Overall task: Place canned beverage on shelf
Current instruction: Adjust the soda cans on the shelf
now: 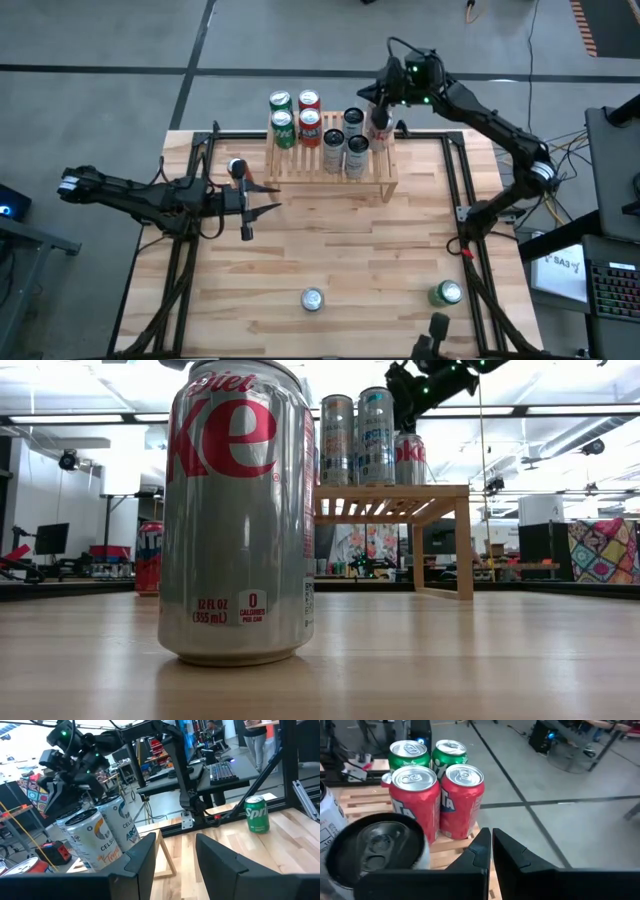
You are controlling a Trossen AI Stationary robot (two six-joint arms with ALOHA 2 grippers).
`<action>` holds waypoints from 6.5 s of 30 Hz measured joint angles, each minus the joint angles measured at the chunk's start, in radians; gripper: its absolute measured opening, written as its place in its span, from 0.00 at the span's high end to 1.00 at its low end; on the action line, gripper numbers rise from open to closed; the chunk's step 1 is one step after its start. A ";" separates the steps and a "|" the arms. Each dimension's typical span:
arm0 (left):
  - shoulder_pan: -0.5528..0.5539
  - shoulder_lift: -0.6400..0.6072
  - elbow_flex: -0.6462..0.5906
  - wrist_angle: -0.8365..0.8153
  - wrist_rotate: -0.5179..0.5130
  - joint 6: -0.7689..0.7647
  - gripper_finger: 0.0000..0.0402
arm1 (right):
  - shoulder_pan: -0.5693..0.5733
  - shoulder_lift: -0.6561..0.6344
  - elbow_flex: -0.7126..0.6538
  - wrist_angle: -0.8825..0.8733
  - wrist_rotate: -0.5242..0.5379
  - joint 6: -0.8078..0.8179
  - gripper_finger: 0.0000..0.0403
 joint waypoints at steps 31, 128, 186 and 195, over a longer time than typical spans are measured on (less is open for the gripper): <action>0.000 0.000 0.000 -0.001 -0.036 0.012 0.69 | 0.432 -0.208 -0.036 -0.413 0.007 0.145 0.98; 0.000 0.000 -0.002 0.000 -0.041 0.001 0.69 | 0.120 -0.102 -0.041 -0.050 -0.105 0.080 0.98; 0.000 0.000 -0.002 -0.001 -0.041 0.009 0.69 | 0.208 -0.084 0.004 -0.156 0.204 0.141 0.98; 0.000 0.000 -0.002 0.013 -0.041 0.009 0.69 | 0.254 -0.086 0.040 -0.106 0.262 0.354 0.98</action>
